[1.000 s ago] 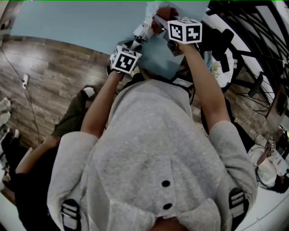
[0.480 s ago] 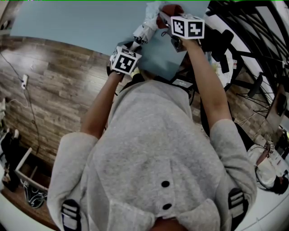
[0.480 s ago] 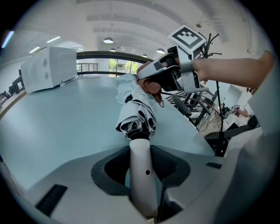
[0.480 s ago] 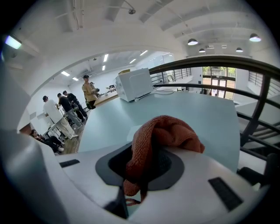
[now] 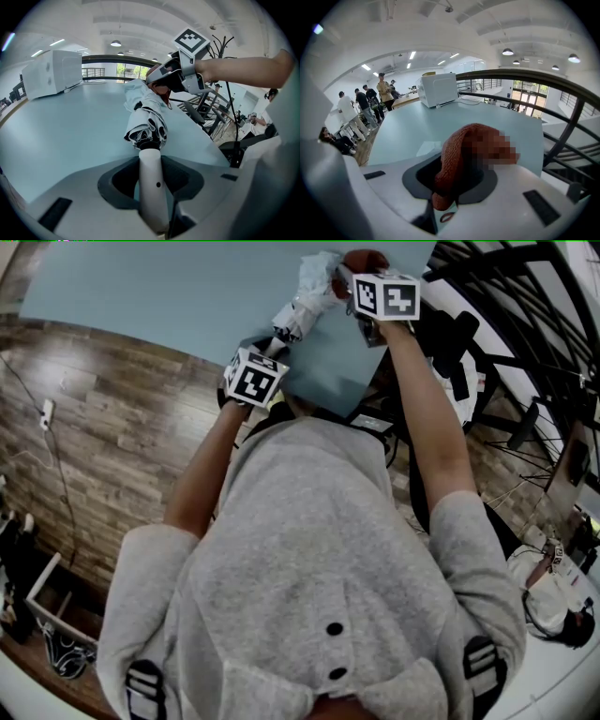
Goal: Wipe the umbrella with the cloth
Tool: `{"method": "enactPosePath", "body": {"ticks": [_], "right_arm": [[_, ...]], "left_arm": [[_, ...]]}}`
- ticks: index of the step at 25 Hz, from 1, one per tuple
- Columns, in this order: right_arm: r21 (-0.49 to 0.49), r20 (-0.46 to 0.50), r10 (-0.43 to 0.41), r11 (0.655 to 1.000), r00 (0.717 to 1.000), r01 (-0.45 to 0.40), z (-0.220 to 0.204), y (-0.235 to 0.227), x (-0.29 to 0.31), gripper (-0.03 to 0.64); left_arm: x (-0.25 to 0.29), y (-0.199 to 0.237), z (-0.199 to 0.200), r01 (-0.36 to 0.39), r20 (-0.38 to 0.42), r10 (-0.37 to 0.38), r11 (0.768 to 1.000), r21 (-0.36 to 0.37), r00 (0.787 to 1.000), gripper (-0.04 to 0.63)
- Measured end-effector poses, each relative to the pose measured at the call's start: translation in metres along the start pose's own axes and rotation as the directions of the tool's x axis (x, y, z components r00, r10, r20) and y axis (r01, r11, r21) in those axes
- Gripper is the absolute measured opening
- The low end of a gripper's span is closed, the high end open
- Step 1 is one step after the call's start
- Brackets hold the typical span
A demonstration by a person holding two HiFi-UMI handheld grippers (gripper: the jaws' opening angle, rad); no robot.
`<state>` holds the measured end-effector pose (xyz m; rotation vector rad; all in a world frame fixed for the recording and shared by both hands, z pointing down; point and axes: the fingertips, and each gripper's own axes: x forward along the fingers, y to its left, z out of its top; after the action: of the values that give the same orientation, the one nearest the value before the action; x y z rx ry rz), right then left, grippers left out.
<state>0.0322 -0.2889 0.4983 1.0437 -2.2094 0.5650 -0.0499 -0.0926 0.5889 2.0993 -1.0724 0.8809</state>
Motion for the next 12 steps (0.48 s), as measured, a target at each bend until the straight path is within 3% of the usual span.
{"method": "enactPosePath", "body": {"ticks": [7, 12], "right_arm": [[-0.112, 0.078, -0.112, 0.986, 0.991, 0.12, 0.045, -0.02, -0.016, 0.077], [-0.198, 0.127, -0.108, 0.971, 0.986, 0.131, 0.068, -0.006, -0.023, 0.077]], "left_arm": [[-0.001, 0.001, -0.001, 0.004, 0.005, -0.004, 1.0, 0.001, 1.0, 0.155], [0.0, 0.0, 0.0, 0.004, 0.009, -0.004, 1.0, 0.001, 1.0, 0.155]]}}
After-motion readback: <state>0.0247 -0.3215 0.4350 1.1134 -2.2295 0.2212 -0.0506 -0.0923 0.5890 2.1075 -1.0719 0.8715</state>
